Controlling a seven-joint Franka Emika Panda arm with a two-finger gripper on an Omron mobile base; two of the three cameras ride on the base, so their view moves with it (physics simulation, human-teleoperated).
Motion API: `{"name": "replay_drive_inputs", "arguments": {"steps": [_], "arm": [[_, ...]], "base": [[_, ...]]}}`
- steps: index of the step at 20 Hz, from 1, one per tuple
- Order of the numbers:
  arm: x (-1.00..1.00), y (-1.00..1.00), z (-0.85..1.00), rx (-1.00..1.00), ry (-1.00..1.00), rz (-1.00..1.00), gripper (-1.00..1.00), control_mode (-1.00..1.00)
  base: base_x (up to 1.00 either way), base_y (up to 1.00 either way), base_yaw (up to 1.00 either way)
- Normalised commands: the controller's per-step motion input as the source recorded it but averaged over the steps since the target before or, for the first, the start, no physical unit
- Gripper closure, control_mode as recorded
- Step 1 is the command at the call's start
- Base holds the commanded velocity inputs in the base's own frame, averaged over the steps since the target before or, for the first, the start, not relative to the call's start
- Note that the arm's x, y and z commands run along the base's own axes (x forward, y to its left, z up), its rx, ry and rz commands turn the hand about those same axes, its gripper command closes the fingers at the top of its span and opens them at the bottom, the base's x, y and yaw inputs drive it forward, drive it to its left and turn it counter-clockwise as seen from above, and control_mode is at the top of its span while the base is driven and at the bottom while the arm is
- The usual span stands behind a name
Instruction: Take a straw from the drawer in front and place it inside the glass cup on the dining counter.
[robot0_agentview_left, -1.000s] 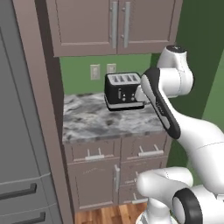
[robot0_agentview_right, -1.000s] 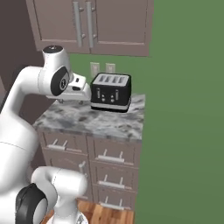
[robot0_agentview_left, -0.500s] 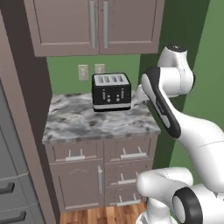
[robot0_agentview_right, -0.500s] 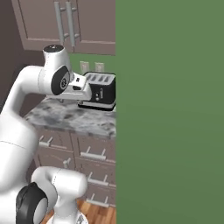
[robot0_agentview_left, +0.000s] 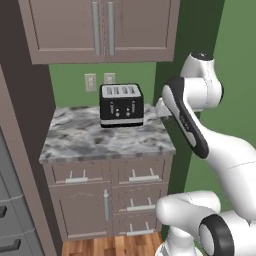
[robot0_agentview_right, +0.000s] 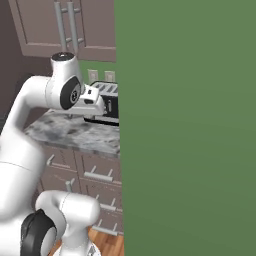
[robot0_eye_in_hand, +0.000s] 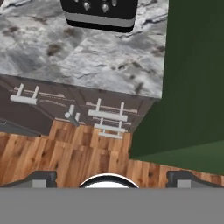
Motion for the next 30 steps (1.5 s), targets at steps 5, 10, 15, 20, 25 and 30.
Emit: {"name": "replay_drive_inputs", "arguments": {"steps": [5, 10, 15, 20, 25, 30], "arm": [[-0.01, 0.97, -0.21, -0.15, 0.03, 0.04, -1.00, -1.00], [0.00, 1.00, -0.38, -0.26, 0.00, 0.04, -1.00, -1.00], [0.00, 1.00, -0.50, -0.30, 0.00, 0.05, -1.00, -1.00], [-0.01, 0.96, -0.59, -0.31, 0.00, 0.08, -1.00, -1.00], [-0.10, 0.74, -0.64, -0.31, 0.00, 0.15, -1.00, -1.00], [-0.25, 0.52, -0.55, -0.28, -0.10, 0.15, -1.00, -1.00]], "base": [[0.00, 0.00, 0.00], [0.00, 0.00, 0.00], [0.00, 0.00, 0.00], [0.00, 0.00, 0.00], [0.00, 0.00, 0.00], [0.00, 0.00, 0.00]]}}
